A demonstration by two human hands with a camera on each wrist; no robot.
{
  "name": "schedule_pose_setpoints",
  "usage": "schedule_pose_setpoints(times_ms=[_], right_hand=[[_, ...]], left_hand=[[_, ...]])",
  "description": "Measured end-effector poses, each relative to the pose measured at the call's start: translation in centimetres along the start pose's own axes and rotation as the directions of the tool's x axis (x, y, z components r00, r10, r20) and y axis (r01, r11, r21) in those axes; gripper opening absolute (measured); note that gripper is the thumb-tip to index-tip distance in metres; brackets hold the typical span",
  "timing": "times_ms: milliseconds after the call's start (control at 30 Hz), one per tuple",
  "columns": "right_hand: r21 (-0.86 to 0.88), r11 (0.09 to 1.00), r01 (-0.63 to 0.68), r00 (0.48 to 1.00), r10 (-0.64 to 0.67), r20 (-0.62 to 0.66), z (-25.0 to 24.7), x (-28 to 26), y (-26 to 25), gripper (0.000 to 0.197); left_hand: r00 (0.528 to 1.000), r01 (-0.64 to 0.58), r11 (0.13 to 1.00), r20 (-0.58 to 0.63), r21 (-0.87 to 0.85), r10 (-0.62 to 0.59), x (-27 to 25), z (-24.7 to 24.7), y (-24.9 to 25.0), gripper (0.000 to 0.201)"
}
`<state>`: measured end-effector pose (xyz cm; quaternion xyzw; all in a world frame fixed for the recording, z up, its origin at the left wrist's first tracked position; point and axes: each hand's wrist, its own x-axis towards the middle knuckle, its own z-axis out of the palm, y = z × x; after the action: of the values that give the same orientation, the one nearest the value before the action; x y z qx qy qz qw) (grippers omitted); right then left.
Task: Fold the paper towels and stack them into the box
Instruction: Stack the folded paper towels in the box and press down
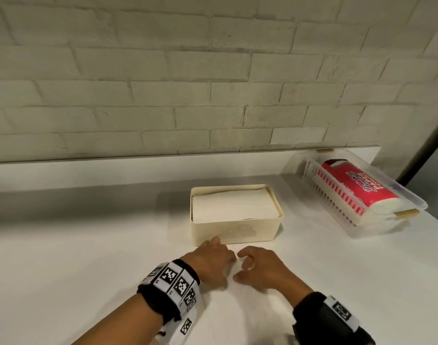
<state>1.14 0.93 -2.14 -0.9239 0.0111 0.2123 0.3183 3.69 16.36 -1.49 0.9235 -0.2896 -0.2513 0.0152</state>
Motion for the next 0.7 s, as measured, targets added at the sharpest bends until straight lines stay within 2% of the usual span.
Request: schedule_pose_setpoints(times_ms=[100, 200, 267, 333, 400, 433, 500, 567, 700], right_hand=[[0.047, 0.999, 0.013, 0.999, -0.015, 0.049, 1.1, -0.2, 0.0, 0.066], [0.068, 0.998, 0.001, 0.998, -0.005, 0.065, 1.3, -0.4, -0.2, 0.069], [0.015, 0.999, 0.032, 0.998, -0.033, 0.050, 1.0, -0.4, -0.3, 0.053], [-0.030, 0.997, 0.077, 0.997, -0.077, 0.008, 0.4, -0.7, -0.5, 0.031], [0.007, 0.997, 0.078, 0.997, -0.078, -0.012, -0.2, -0.9, -0.6, 0.030], [0.056, 0.996, 0.075, 0.997, -0.074, -0.021, -0.7, -1.0, -0.5, 0.033], [0.214, 0.972, 0.100, 0.995, -0.098, -0.017, -1.8, -1.5, -0.6, 0.024], [0.320, 0.941, 0.107, 0.994, -0.111, -0.007, -3.0, -2.1, -0.5, 0.014], [0.392, 0.912, 0.116, 0.993, -0.098, -0.066, -5.0, -3.3, 0.0, 0.010]], left_hand=[[0.997, 0.074, 0.995, -0.003, -0.070, -0.074, 0.2, 0.2, -0.2, 0.056], [0.994, 0.103, 0.986, -0.009, -0.132, -0.105, -0.3, -0.3, -0.4, 0.036], [0.997, 0.071, 0.990, -0.031, -0.118, -0.075, -0.8, -1.0, -0.5, 0.024], [0.996, 0.012, 0.994, -0.089, -0.105, -0.021, -1.4, -1.9, -0.5, 0.022], [0.987, -0.031, 0.992, -0.162, -0.124, 0.011, -2.1, -2.7, -0.4, 0.021], [0.981, -0.048, 0.988, -0.193, -0.149, 0.018, -2.5, -3.0, -0.4, 0.018], [0.974, -0.066, 0.972, -0.226, -0.227, 0.014, -3.4, -3.2, -0.3, 0.014], [0.976, -0.068, 0.948, -0.218, -0.312, -0.002, -4.3, -3.3, -0.5, 0.020], [0.987, -0.042, 0.922, -0.161, -0.384, -0.022, -6.1, -3.3, -0.8, 0.024]])
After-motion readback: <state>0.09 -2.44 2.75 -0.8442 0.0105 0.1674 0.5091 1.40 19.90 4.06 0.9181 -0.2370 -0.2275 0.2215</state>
